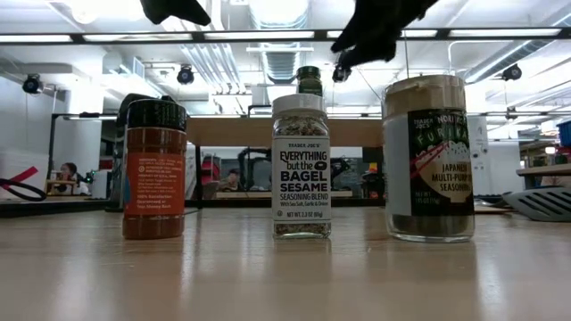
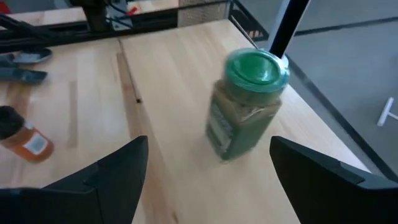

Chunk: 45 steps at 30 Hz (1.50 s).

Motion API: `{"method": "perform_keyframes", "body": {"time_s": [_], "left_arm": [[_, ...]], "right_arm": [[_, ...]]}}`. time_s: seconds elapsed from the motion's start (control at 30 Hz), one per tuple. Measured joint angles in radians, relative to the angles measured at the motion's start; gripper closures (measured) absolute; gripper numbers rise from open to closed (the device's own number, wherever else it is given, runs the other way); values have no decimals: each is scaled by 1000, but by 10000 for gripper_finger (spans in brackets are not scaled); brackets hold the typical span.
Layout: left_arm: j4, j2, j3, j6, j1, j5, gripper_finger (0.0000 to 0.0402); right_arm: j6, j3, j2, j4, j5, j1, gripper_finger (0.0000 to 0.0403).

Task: Shelf spices
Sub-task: Remove the green seasoning bottle from the shelf

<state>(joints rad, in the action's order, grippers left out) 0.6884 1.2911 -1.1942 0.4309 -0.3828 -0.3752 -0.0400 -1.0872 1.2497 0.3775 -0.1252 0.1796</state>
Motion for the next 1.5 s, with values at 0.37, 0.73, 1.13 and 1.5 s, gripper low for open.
{"method": "perform_keyframes", "body": {"time_s": [0.37,0.73,1.13,1.5], "left_arm": [[0,0,0,0,0,0,148],[0,0,0,1,0,0,153],[1,0,13,6,-3,1,155],[1,0,26,24,-3,1,164]], "right_arm": [[33,-3,128,-91,169,141,89],[77,-119,259,-122,229,178,89],[109,-205,358,-80,256,183,225],[111,-245,300,56,259,170,225]]}}
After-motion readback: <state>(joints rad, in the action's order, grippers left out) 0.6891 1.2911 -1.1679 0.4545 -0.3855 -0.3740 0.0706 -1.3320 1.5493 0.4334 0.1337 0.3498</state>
